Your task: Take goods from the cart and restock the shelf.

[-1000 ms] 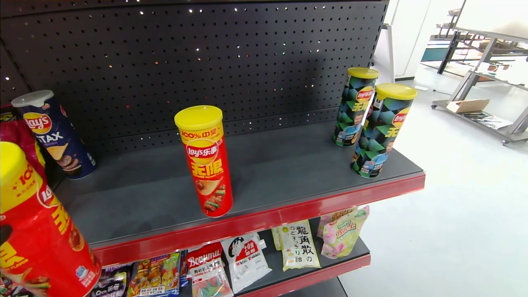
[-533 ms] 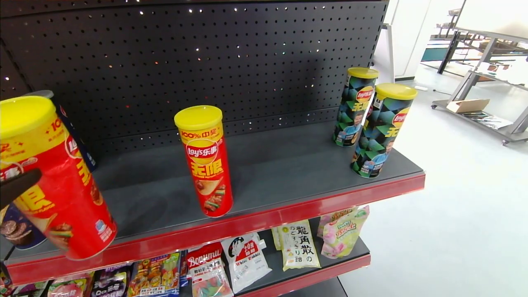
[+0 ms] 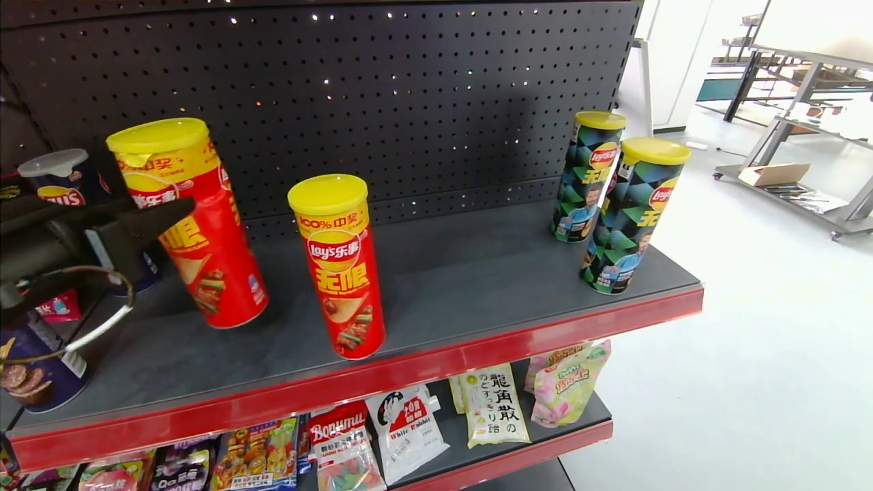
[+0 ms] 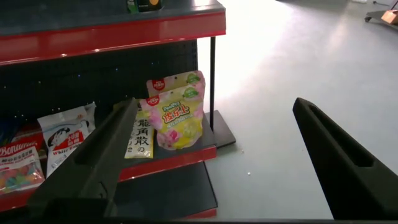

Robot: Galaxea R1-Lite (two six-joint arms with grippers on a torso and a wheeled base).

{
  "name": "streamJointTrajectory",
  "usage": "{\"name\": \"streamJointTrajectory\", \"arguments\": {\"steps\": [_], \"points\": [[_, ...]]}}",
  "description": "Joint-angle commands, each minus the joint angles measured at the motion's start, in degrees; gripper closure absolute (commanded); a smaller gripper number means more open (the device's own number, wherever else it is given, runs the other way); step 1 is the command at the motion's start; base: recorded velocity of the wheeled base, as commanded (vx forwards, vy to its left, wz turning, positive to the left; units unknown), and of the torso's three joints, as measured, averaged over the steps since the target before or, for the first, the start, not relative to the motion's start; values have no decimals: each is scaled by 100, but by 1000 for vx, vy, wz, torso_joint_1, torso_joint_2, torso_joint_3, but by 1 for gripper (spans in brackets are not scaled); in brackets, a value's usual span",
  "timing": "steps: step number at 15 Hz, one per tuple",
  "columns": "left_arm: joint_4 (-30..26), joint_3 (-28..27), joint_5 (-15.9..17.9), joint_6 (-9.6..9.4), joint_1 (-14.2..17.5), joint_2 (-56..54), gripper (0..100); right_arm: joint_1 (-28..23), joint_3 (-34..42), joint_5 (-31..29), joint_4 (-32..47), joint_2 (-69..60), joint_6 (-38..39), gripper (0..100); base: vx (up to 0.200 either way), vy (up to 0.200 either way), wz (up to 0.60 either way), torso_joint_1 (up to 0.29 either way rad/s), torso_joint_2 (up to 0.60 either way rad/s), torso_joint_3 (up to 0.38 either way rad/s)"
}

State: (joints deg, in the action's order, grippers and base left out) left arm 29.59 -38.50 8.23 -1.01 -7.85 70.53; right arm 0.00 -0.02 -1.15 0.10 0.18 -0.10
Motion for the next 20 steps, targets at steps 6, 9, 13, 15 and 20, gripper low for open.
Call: {"name": "streamJointTrajectory", "arguments": {"steps": [6,9,13,15,20], "points": [[689,-1573,30,479,-340,2702,100,0,-6,0,-1,-9,1,0,0,0,0,0,0,0],[689,-1960,-5,470,-524,3107,100,0,-6,0,-1,-9,1,0,0,0,0,0,0,0],[733,-2566,-14,479,-797,3546,100,0,2,0,-1,-18,1,0,0,0,0,0,0,0],[838,-2513,-14,479,-806,3581,100,0,-6,0,-1,-9,1,0,0,0,0,0,0,0],[1445,-2549,-234,453,-806,3880,100,0,2,0,-1,-9,1,0,0,0,0,0,0,0]]}}
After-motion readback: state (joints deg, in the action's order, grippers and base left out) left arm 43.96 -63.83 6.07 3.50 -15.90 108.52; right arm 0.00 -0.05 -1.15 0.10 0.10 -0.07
